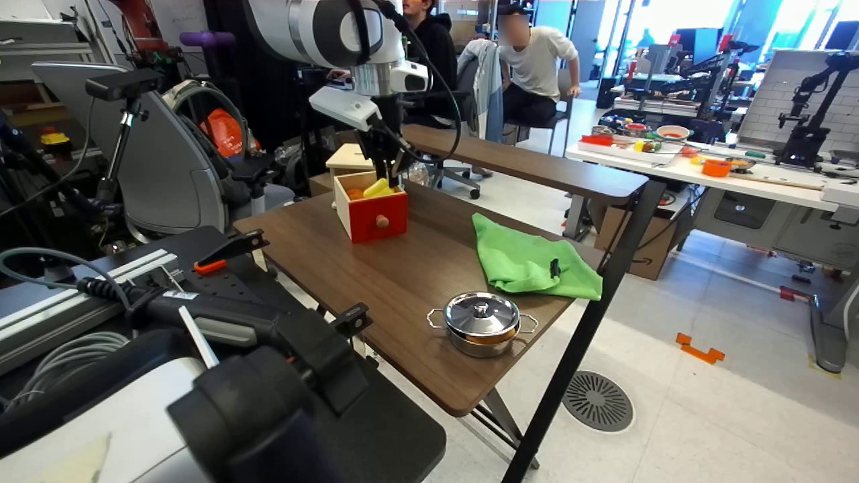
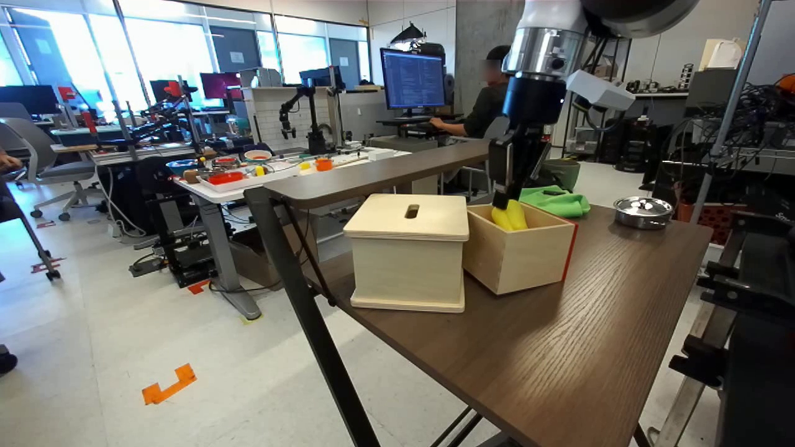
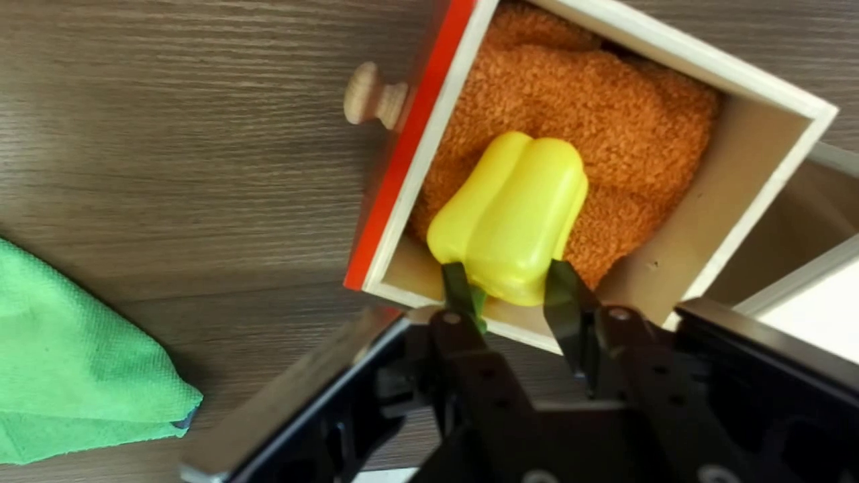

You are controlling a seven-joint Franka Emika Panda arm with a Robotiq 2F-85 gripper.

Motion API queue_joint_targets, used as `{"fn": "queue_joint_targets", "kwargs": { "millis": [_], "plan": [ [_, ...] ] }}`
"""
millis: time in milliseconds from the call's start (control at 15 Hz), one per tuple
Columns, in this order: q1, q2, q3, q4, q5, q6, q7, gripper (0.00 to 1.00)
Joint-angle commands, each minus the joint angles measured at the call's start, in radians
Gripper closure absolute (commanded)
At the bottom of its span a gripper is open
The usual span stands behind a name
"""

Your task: Take the yellow pepper out of the drawer

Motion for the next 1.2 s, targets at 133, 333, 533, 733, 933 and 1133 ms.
{"fn": "queue_joint_targets", "kwargs": {
  "millis": [133,333,533,733,933,1133],
  "plan": [
    [-0.038,-0.034,0.04,-0.02,0.053,-0.024,-0.073,0.92],
    [-0.062,-0.08,0.066,-0.053,0.08,-0.04,-0.101,0.92],
    [-0.083,-0.127,0.066,-0.088,0.114,-0.041,-0.113,0.92],
    [-0.109,-0.174,0.04,-0.121,0.132,-0.032,-0.109,0.92],
    [-0.163,-0.214,0.021,-0.149,0.163,-0.035,-0.129,0.92],
    [-0.191,-0.212,-0.033,-0.165,0.157,-0.016,-0.125,0.92]
  ]
}}
